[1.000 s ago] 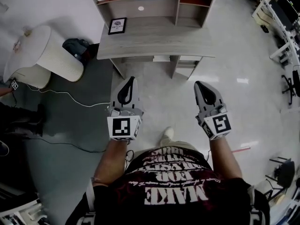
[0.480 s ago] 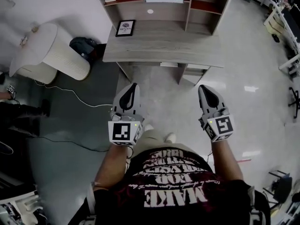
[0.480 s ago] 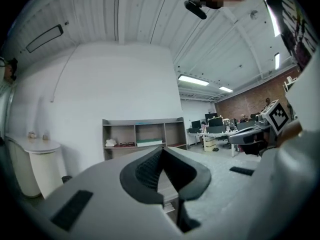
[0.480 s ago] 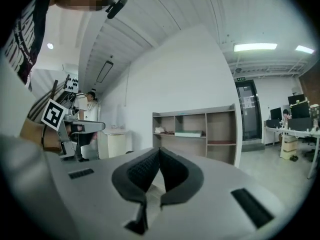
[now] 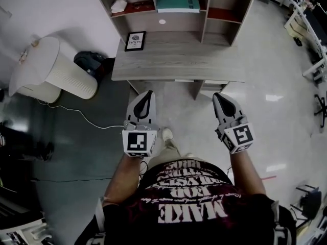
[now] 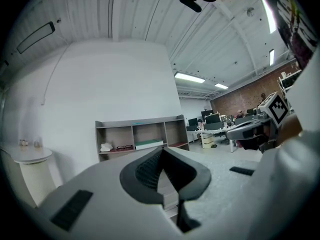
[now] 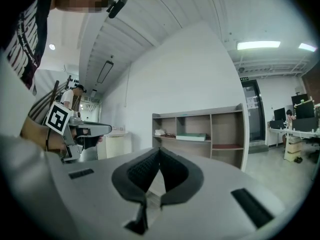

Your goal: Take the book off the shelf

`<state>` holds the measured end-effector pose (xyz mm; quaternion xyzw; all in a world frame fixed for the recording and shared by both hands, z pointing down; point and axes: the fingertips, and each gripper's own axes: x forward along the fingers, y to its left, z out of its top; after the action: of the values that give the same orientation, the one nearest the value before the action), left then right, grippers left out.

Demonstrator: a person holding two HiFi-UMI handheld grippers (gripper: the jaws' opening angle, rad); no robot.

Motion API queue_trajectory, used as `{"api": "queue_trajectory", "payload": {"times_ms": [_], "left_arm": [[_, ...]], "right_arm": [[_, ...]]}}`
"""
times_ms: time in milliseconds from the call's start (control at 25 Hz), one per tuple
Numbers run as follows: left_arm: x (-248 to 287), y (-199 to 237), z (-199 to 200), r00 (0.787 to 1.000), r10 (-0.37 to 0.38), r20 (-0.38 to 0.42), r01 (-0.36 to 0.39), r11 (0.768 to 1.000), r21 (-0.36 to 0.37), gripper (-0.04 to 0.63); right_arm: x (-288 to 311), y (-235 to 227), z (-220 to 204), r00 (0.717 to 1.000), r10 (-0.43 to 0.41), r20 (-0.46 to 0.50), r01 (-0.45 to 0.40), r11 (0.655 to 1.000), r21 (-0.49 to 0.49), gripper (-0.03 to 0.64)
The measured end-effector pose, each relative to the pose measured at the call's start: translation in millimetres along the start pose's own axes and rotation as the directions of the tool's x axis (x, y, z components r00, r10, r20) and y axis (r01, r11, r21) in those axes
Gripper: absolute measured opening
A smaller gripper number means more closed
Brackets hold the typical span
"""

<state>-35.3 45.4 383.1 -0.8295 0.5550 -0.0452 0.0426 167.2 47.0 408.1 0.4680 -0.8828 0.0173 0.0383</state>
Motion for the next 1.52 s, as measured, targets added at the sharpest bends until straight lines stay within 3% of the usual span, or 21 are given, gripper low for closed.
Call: {"api": "queue_trajectory", "payload": {"times_ms": [120,320,760,1200,1520], "left_arm": [[25,13,4,1.000,-0.008,0.004,0.008,1.000,-0.011,-0.002],[61,46,-10,0.999,-0.020,-0.026,0.021,0.999,0.039,-0.002],[130,106,-14,0.999,-0.036,-0.035,0.035,0.999,-0.019,-0.002],[171,161,-23,0.996,-0.081,-0.029,0.080,0.997,-0.016,-0.002],[183,164,-23,0.994,-0.111,-0.005,0.111,0.993,-0.041,-0.002]], "right_arm": [[27,-7,6,1.000,0.002,0.007,-0.003,1.000,0.008,0.004],[76,-21,11,1.000,-0.001,0.009,0.001,1.000,0.021,0.003],[162,-40,15,0.999,-0.011,-0.031,0.012,0.999,0.051,0.004],[215,-36,26,0.997,-0.056,-0.053,0.059,0.997,0.053,0.005],[220,-34,23,0.994,-0.077,-0.075,0.081,0.996,0.047,0.005]]}}
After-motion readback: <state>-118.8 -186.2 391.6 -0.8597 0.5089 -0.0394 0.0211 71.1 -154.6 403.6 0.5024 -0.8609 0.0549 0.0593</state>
